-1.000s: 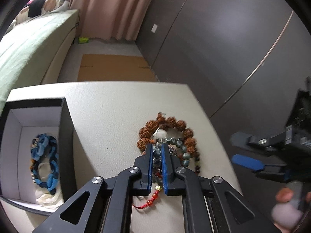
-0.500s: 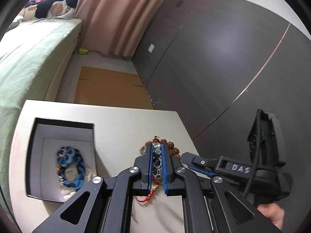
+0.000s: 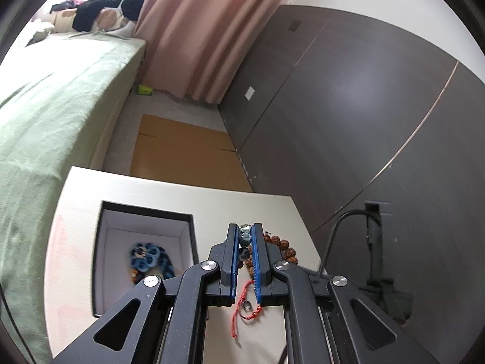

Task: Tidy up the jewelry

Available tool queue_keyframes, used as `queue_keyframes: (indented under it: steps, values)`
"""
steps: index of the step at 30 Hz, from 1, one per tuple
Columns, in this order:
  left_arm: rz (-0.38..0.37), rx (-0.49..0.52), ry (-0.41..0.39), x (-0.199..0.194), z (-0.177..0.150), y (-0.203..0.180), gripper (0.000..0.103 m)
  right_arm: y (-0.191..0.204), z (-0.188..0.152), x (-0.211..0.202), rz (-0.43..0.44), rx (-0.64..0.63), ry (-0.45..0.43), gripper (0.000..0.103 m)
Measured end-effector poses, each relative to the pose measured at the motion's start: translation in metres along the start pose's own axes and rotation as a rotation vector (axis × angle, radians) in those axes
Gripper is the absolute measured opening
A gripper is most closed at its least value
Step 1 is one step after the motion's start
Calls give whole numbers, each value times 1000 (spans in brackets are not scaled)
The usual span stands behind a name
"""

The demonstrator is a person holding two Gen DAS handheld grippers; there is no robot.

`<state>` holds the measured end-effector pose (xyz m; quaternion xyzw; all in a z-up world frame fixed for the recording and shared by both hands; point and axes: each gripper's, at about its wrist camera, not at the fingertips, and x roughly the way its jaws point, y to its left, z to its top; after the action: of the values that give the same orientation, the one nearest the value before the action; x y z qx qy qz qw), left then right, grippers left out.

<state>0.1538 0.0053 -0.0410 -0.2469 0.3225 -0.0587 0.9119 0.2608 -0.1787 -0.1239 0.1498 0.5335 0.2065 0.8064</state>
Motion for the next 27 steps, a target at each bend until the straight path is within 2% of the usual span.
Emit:
queue_keyframes:
  steps: [5,6,7,11,16,21,23,25,27]
  values:
    - [3,-9,-25,-15,2,5,8,7,-2,4,-52,-41,2,36]
    - [5,-10,-29,-20,2,7,8,6,-2,4,-61,-36,3,28]
    - [7,-11,-33,-24,0,8,8,3,-3,3,-74,-27,6,15]
    - [7,-17,-51,-42,2,16,8,-6,-8,-1,-35,1,14,13]
    - [7,-35,-76,-55,7,27,8,-2,-14,-22,50,-2,-37,13]
    - [23,-52,-61,-49,10,36,8,14,-17,-48,117,-20,-94,13]
    - [59,-68,-39,-43,11,41,9,20,-17,-58,145,-25,-118,13]
    - [82,-97,-2,-36,12,49,15,26,-17,-70,169,-36,-149,13]
    - [91,-121,20,-35,13,56,31,33,-17,-77,191,-43,-168,13]
